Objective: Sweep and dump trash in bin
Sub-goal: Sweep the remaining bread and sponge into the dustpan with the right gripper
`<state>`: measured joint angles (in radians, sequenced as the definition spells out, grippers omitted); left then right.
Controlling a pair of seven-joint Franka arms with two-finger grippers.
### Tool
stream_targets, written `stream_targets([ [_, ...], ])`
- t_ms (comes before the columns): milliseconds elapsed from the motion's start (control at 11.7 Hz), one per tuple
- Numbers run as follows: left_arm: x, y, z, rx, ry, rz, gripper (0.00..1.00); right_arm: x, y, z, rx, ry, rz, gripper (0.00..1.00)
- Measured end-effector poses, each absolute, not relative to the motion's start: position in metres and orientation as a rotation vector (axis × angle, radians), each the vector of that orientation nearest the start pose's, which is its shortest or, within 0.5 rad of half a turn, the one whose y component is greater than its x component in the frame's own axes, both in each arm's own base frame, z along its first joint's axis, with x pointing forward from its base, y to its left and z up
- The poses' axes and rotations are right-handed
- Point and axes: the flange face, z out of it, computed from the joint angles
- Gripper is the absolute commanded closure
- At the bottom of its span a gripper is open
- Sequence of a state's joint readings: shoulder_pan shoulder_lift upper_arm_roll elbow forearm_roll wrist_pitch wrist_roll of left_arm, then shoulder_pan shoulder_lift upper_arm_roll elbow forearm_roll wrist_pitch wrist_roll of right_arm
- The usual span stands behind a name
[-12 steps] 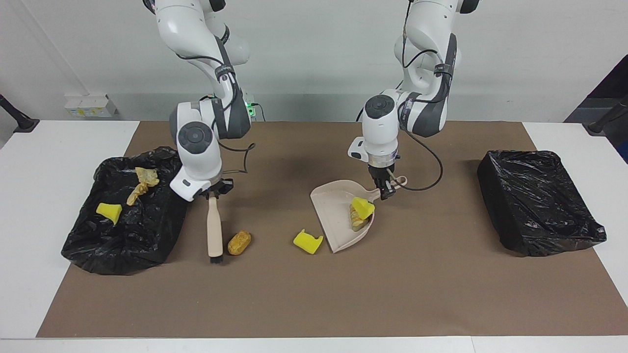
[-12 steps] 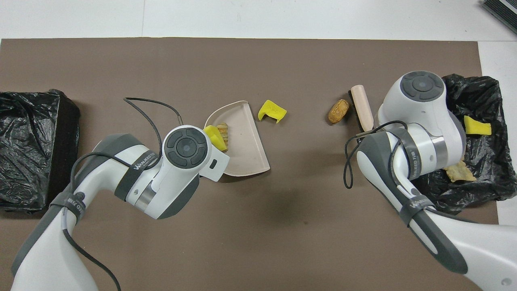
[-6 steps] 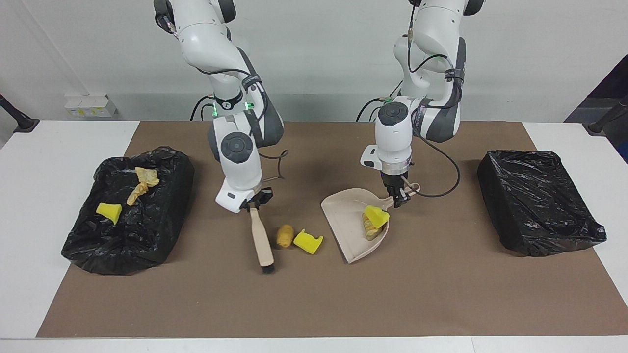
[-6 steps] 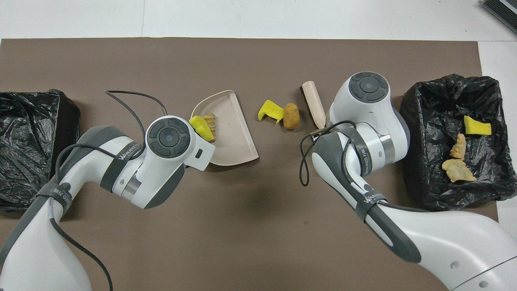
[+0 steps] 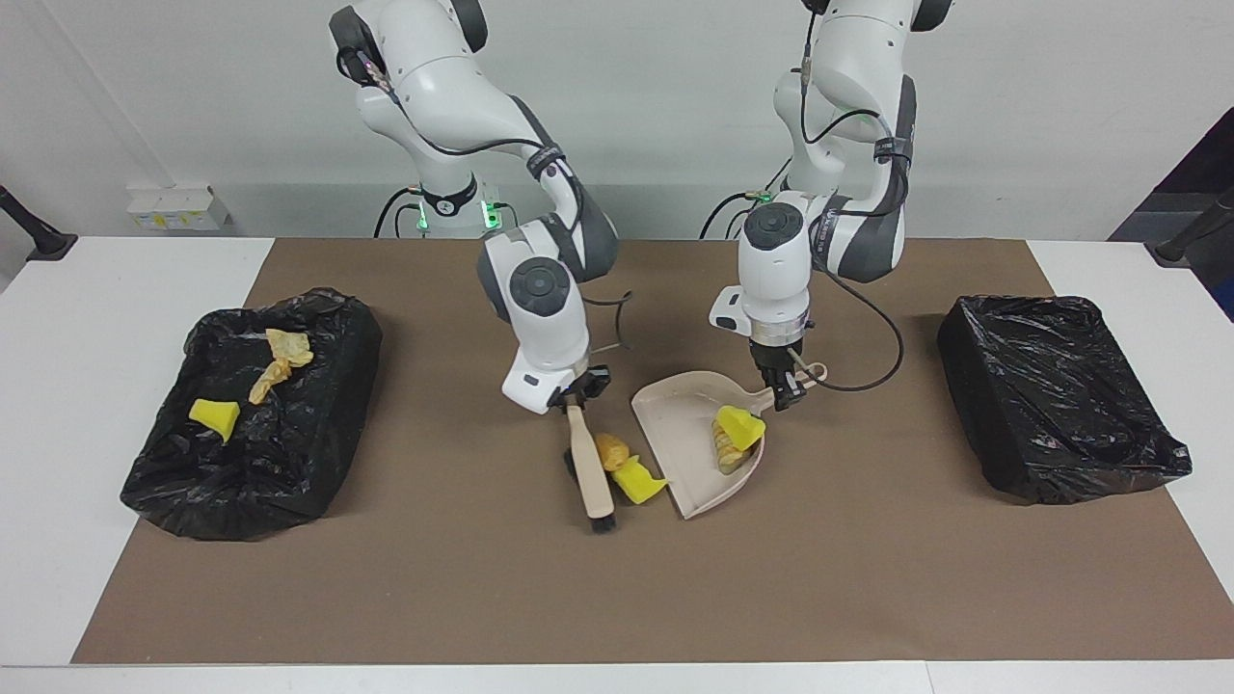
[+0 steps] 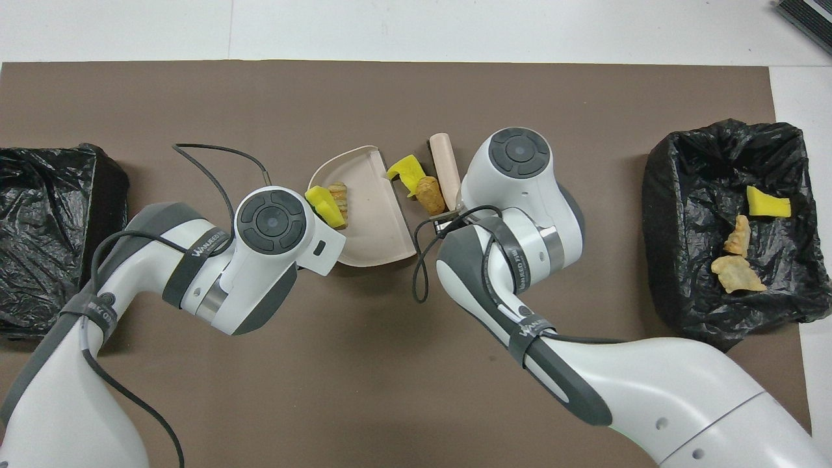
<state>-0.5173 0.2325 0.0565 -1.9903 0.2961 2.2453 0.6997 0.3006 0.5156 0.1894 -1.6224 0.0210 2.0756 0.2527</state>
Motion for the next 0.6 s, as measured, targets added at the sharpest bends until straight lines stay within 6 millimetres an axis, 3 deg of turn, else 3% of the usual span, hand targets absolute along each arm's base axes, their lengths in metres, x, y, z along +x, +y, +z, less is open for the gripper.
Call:
stream_targets([
  [343, 0.541, -0.258, 0.349, -2.231, 1.846, 0.008, 1.0, 0.582, 0.37, 0.332, -2.963, -0.331, 0.11, 1.0],
  [428, 0.543, -0.256, 0.349, -2.213, 1.868, 0.004, 1.0, 0.576, 0.378, 0.337, -2.957, -0.349, 0.122, 1.0],
  [600, 0.547, -0.251, 0.35, -2.159, 1.928, -0.002, 1.0, 0.567, 0.37, 0.355, -2.982, -0.362, 0.223, 1.0],
])
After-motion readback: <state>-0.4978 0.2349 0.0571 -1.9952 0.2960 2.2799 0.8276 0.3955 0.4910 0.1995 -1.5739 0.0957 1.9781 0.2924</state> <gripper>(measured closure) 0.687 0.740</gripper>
